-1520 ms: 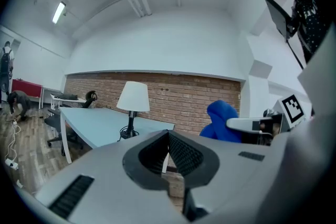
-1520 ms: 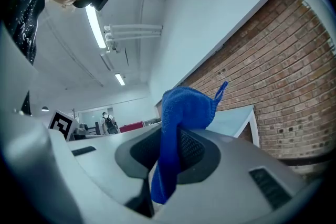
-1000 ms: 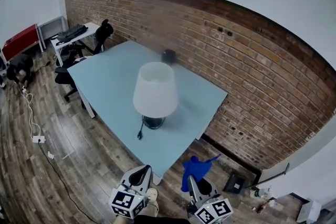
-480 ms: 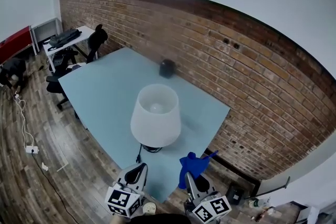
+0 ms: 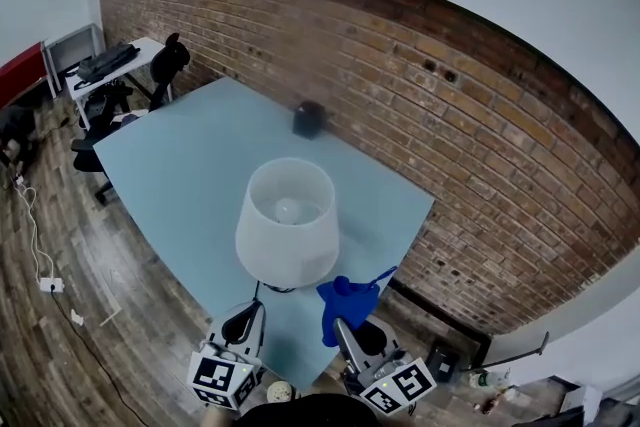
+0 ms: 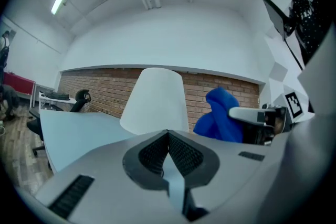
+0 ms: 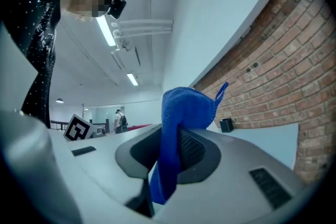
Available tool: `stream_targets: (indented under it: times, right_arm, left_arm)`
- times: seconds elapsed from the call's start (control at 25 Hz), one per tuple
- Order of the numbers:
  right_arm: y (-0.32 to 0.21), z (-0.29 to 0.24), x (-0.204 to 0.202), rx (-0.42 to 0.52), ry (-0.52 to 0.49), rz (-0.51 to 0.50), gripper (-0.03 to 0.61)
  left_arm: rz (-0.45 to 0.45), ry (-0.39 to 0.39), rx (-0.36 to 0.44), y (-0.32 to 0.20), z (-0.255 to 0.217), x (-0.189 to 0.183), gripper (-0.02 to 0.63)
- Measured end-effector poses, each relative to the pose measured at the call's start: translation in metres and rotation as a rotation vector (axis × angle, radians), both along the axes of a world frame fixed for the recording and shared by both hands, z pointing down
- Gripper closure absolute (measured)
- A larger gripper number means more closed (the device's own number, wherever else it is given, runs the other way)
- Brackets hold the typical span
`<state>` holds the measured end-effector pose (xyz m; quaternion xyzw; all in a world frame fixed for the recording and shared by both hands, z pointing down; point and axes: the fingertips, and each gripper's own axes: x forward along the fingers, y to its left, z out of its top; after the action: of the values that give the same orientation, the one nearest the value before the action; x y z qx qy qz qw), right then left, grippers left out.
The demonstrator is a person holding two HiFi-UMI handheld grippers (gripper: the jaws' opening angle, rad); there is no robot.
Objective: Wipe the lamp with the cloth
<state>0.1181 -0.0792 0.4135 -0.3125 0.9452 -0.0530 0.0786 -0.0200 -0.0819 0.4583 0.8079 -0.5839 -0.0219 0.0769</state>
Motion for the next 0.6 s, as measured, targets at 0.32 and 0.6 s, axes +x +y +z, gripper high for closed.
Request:
stream_targets:
  times: [0.32,0.6]
  right_arm:
    - [-0.049,-0.100,-0.009,0.363,0.145,-0.176,0.512]
    - [-0.084,-0.145,-0.040,0.437,0.249,-0.198,0.512]
  left_arm:
    - [-0.067,-0.051,0.025,-0.013,-0.031,-0.012,0.606]
    - [-0.115,-0.054,0.019,-0.026,-0.035,-0.023,0.606]
